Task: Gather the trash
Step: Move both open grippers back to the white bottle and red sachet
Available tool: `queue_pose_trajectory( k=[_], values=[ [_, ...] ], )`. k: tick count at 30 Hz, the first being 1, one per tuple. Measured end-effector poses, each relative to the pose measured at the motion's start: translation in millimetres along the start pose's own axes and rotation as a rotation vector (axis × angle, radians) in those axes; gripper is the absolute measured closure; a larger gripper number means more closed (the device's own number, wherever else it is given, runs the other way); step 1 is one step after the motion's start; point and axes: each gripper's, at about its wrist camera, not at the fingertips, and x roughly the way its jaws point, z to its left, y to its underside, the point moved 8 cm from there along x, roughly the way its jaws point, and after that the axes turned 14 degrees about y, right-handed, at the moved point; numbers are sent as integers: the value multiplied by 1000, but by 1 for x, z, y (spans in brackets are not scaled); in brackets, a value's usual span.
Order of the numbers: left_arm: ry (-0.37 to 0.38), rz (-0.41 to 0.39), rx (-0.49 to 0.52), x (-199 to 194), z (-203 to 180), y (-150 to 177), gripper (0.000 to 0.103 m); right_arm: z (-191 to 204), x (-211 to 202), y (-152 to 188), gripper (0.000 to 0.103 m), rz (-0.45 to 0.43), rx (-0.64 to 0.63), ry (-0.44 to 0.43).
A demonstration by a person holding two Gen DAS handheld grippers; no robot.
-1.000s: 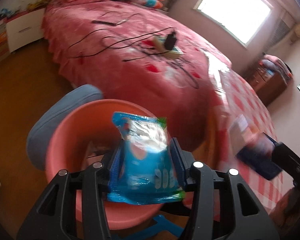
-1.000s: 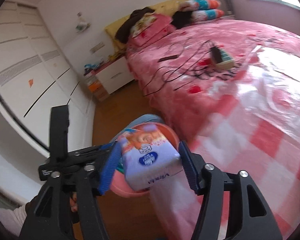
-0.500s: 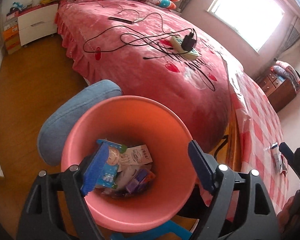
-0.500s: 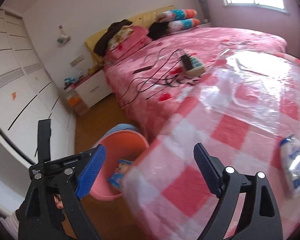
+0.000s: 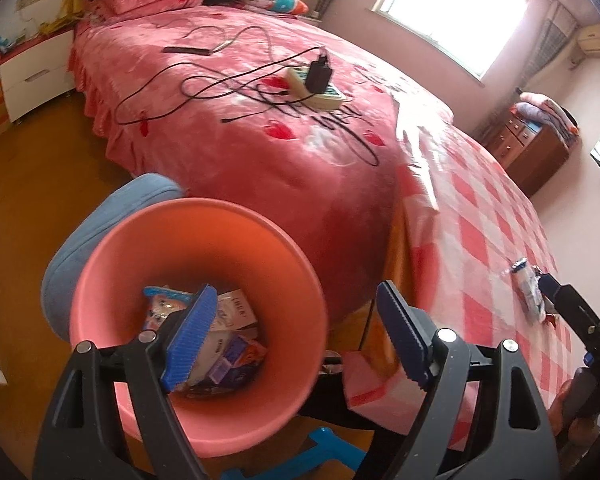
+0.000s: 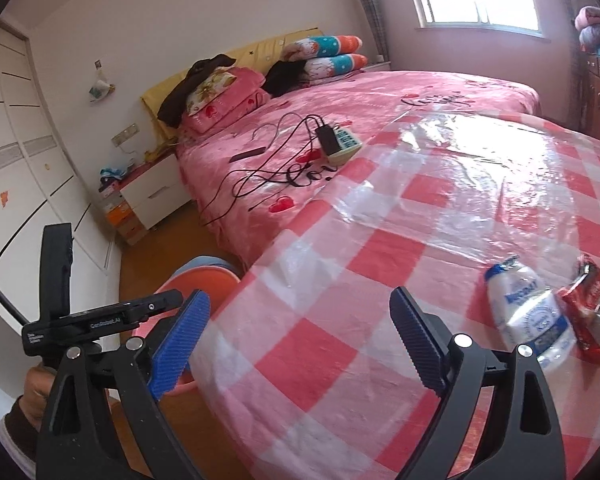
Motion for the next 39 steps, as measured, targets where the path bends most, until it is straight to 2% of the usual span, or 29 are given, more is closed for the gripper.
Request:
queue_pose_trajectory(
  k=[18,39],
  values=[
    [64,51,105,25,-75,2,21,-54,-15,-2,13,-35,64,83],
    [106,128,200,60,-144,17,20,-128,-33,-6,13,-83,160,190]
  ],
)
